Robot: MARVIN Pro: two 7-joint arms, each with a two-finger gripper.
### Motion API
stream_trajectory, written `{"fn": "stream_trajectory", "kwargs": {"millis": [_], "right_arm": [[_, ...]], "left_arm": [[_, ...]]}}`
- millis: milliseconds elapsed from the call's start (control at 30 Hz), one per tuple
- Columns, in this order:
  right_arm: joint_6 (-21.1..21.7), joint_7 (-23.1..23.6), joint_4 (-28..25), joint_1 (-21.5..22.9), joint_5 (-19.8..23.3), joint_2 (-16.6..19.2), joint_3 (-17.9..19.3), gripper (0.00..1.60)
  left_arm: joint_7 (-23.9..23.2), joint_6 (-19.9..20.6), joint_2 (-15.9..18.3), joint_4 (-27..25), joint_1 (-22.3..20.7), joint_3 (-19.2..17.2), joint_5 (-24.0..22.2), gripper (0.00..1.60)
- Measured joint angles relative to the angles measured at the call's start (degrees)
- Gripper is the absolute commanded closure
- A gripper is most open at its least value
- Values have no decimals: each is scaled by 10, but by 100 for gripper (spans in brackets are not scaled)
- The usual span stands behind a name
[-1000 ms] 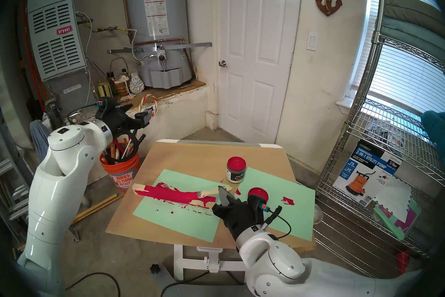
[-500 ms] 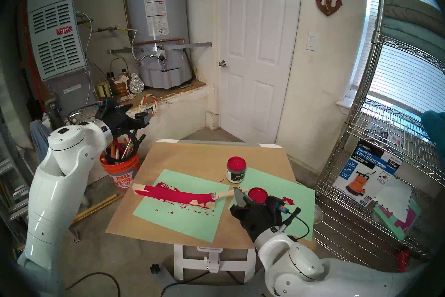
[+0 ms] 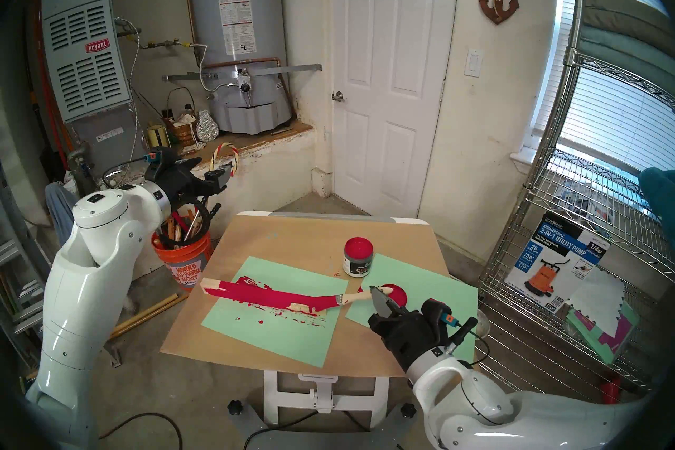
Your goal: Pick up brush, dip the brush into paint, and paint the wood
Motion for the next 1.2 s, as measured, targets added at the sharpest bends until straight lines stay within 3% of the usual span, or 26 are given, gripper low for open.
{"fn": "stream_trajectory", "kwargs": {"millis": [467,767,1200], "right_arm": [[-23,24,-18,-22,47,38,22,160],[-41,91,-42,-41,188,63,55,160],[-85,194,-53,-77,349,113,114,160]], "left_arm": [[1,0,1,0,0,0,-1,0],[1,0,1,0,0,1,-2,0],[2,-1,2,0,0,1,-3,0]]}}
